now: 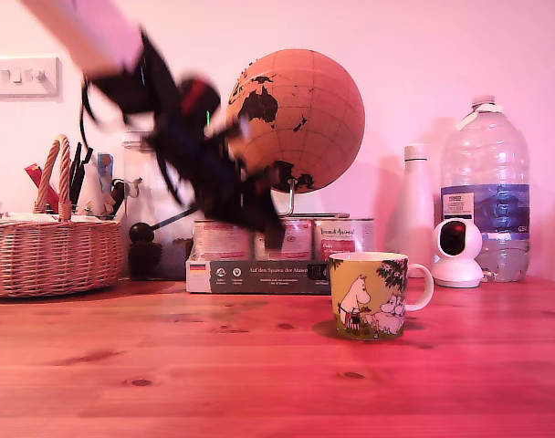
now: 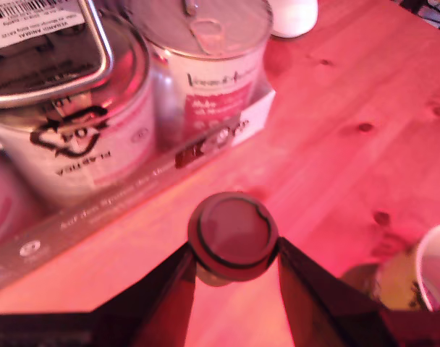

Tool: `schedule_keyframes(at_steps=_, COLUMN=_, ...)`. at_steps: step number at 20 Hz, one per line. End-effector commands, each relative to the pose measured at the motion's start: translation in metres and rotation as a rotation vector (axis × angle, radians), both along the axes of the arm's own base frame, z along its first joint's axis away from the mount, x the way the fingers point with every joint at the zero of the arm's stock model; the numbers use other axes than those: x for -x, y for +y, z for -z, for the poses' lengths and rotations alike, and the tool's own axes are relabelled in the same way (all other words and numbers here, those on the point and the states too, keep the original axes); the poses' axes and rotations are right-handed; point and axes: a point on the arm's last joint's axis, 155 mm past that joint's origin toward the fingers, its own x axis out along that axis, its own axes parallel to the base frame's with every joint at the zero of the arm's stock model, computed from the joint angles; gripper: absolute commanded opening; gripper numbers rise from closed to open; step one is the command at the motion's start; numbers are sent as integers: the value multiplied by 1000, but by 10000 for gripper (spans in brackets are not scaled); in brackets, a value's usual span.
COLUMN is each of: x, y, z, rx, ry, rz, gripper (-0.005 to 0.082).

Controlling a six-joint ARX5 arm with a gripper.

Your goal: Pick up the coffee capsules on the table and drop them inside the coffee cup

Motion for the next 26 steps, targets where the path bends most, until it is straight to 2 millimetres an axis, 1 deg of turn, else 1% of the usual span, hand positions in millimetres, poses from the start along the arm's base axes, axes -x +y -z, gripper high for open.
schedule_keyframes(at_steps=1, x=9, y=-6, z=-13, rx=11, ry=-14, rz=25, gripper=250)
schedule_keyframes(at_steps=4, x=23, y=-16, z=-23, rx=17, ry=-13, rz=59, gripper=250)
schedule_keyframes(at_steps=6, x=34, y=-20, z=-26, rx=11, ry=-26, rz=85, gripper=250)
schedule_keyframes(at_steps=8, x=45, y=-20, z=-28, rx=17, ry=-38, rz=94, gripper=250)
schedule_keyframes(at_steps=10, x=57, y=-18, z=-31, rx=26, ry=-59, rz=99, gripper=250)
schedule_keyframes(at_steps=12, x=69, y=-11, z=-37, rx=38, ry=-76, rz=99, gripper=250)
schedule_keyframes(at_steps=16, x=100, y=-2, z=-53, rx=82, ry=-116, rz=128, gripper=250)
schedule_keyframes(at_steps=18, x=114, y=4, z=-57, rx=94, ry=-126, rz=133, gripper=250)
schedule_keyframes(at_steps=22, x=138, y=11, z=-57, rx=111, ry=-120, rz=146, gripper=250)
schedule_keyframes(at_steps=23, x=145, y=10, z=-56, rx=117, ry=-110, rz=163, gripper=250)
schedule_keyframes(at_steps=26, x=161, y=6, z=-48, rx=115, ry=-91, rz=186, gripper=250)
